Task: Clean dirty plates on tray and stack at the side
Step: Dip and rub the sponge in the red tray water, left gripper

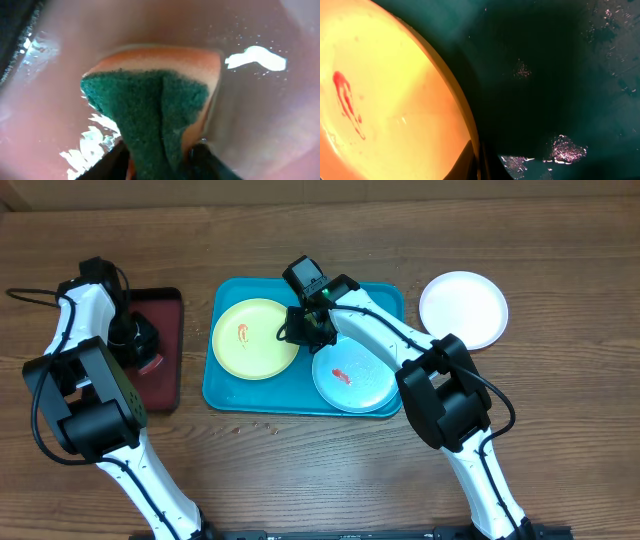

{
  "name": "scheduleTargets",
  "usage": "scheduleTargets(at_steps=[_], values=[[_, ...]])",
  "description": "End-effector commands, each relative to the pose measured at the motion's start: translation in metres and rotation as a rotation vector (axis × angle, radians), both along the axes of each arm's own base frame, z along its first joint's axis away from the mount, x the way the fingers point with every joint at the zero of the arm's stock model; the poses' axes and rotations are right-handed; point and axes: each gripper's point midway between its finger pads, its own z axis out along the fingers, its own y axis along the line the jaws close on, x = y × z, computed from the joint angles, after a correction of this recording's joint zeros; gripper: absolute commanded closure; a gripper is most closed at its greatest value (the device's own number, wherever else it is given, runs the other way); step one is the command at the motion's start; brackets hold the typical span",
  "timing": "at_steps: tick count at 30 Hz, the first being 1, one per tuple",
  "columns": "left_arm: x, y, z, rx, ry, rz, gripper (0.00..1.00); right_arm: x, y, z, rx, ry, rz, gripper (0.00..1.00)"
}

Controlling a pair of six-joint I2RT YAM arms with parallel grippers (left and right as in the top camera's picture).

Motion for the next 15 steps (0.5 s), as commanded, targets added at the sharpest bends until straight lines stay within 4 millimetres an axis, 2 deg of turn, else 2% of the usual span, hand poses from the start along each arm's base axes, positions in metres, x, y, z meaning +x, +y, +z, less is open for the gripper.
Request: scheduleTargets(at_steps=[1,3,4,5,6,10,11,14,15], values=[[-0.008,0.006,-0.003,0.026,0.03,0.007,0.63,-0.001,-0.017,-0.021,-0.074,0.014,-0.033,0.96],[-0.007,0.011,0.001,0.052,0.033,0.008,0.65,-0.001,-0.017,-0.021,-0.074,0.014,-0.033,0.96],[-0.007,0.013,0.003,0.059,0.036,0.008,0.71,-0.001,-0.017,-0.021,-0.073,0.013,-0.033,0.96],[-0.006,0.014,0.006,0.059,0.033,0.002,0.91,0.0,-0.017,-0.021,-0.073,0.013,-0.033,0.96],[-0.004,0.014,0.008,0.059,0.03,0.002,0.96,0.0,-0.017,-0.021,-0.073,0.012,-0.033,0.96],[-0.001,0.015,0.012,0.059,0.022,0.003,0.96,0.0,-0.016,-0.021,-0.071,0.009,-0.033,0.96],[-0.001,0.015,0.012,0.06,0.021,0.003,0.9,0.001,-0.016,-0.021,-0.07,0.008,-0.033,0.96],[0.001,0.016,0.012,0.064,0.011,0.003,0.2,0.001,-0.016,-0.021,-0.069,0.006,-0.033,0.96],[0.002,0.016,0.012,0.066,0.007,0.003,0.13,0.001,-0.016,-0.021,-0.068,0.006,-0.033,0.96]])
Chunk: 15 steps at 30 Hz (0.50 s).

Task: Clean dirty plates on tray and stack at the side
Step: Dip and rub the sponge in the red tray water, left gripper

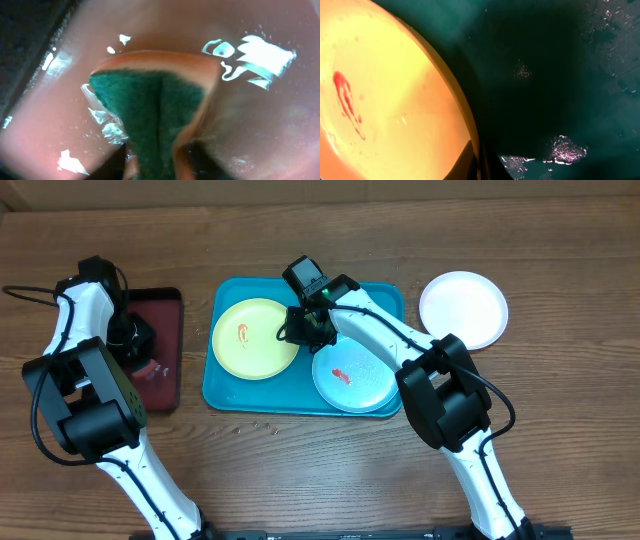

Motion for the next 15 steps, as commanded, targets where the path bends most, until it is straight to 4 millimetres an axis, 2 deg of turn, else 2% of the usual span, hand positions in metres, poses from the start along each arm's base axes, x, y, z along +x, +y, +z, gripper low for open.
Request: scheduleTargets(at_steps=[1,2,7,11,13,14,15], values=[[0.008,0.01,0.006,0.035,-0.024,0.006,0.07,0.001,-0.016,-0.021,-0.069,0.008,-0.033,0.96],[0.008,0.011,0.006,0.038,-0.026,0.006,0.0,0.001,-0.016,-0.021,-0.069,0.008,-0.033,0.96],[0.012,0.012,0.006,0.044,-0.043,0.007,0.0,0.0,-0.016,-0.021,-0.069,0.009,-0.033,0.96],[0.011,0.012,0.0,0.039,-0.033,0.008,0.12,0.0,-0.016,-0.021,-0.069,0.009,-0.033,0.96],[0.009,0.011,-0.008,0.032,-0.012,0.007,0.18,0.0,-0.016,-0.021,-0.069,0.009,-0.033,0.96],[0.007,0.011,-0.014,0.026,0.004,0.007,0.25,0.0,-0.016,-0.021,-0.069,0.009,-0.033,0.96],[0.006,0.01,-0.018,0.023,0.012,0.007,0.39,0.0,-0.016,-0.021,-0.069,0.009,-0.033,0.96]])
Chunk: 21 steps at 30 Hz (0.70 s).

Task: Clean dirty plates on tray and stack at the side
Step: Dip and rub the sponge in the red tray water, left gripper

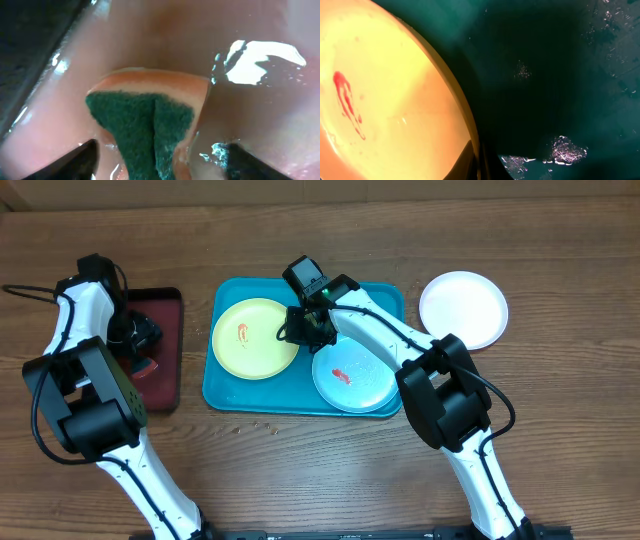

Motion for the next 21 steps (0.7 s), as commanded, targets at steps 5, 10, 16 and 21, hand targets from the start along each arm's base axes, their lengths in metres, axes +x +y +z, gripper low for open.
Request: scheduleTargets(at_steps=[5,10,16,21], values=[[-0.006,0.004,-0.019,-0.004,0.058,0.004,0.79,0.0,-0.016,-0.021,-0.071,0.011,-0.032,0.96],[-0.007,0.004,-0.005,-0.013,0.078,0.005,0.87,0.0,-0.016,-0.021,-0.069,0.008,-0.032,0.96],[-0.011,0.0,0.004,-0.034,0.103,0.005,0.07,0.001,-0.016,-0.021,-0.069,0.008,-0.032,0.96],[-0.015,-0.001,0.004,-0.04,0.121,0.005,0.76,0.0,-0.016,-0.021,-0.069,0.01,-0.032,0.96]])
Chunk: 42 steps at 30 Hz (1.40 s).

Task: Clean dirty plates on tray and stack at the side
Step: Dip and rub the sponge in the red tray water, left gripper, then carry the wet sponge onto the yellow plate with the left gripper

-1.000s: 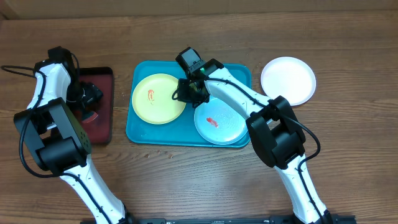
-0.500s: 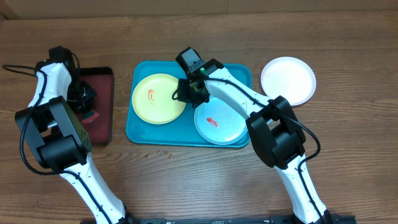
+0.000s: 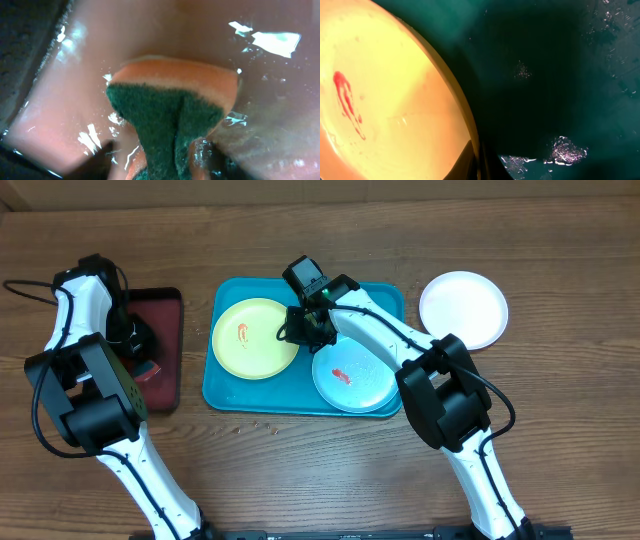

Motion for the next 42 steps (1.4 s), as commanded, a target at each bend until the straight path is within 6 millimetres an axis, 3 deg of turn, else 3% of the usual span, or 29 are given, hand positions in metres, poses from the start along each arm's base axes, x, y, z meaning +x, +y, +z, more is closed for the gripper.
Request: scheduleTargets(at_steps=[1,2,6,13,15,18,22,24,27,28,35,37,39,42], values=[[0.001,0.005,0.002,0.008,0.006,0.006,0.89,0.0,-0.016,-0.021,-0.07,0.011,-0.032,0.96],[0.0,0.005,0.004,0.008,0.011,0.005,0.96,-0.001,-0.016,-0.021,-0.071,0.013,-0.032,0.96],[0.005,0.008,0.026,0.01,0.005,0.007,0.96,-0.001,-0.016,-0.021,-0.072,0.014,-0.032,0.96],[0.034,0.002,0.112,-0.021,-0.167,0.008,0.96,0.004,-0.016,-0.02,-0.075,-0.008,-0.038,0.96],[0.04,-0.002,0.125,-0.028,-0.209,0.003,0.96,0.008,-0.02,-0.021,-0.096,-0.028,-0.047,0.96],[0.041,-0.003,0.126,-0.014,-0.206,-0.006,0.96,0.01,-0.022,-0.021,-0.115,-0.042,-0.052,0.96],[0.033,-0.009,0.096,-0.037,-0.145,-0.009,0.96,0.01,-0.022,-0.021,-0.114,-0.042,-0.052,0.96],[0.028,-0.011,0.065,-0.045,-0.114,-0.013,0.95,0.009,-0.023,-0.021,-0.115,-0.041,-0.052,0.96],[0.02,-0.015,0.056,-0.07,-0.084,-0.014,0.96,0.008,-0.024,-0.022,-0.12,-0.035,-0.051,0.96],[0.019,-0.016,0.058,-0.072,-0.081,-0.026,0.96,0.007,-0.024,-0.022,-0.121,-0.033,-0.051,0.96],[0.034,-0.019,0.158,-0.054,-0.238,-0.071,0.96,0.009,-0.023,-0.021,-0.118,-0.038,-0.052,0.96],[0.038,-0.021,0.175,-0.045,-0.289,-0.081,0.96,0.01,-0.022,-0.021,-0.115,-0.042,-0.05,0.96],[0.04,-0.025,0.176,-0.04,-0.297,-0.091,0.96,0.01,-0.017,-0.02,-0.101,-0.062,0.012,0.96],[0.041,-0.047,0.154,-0.109,-0.249,-0.115,0.96,0.008,-0.005,-0.017,-0.066,-0.085,0.115,0.96]])
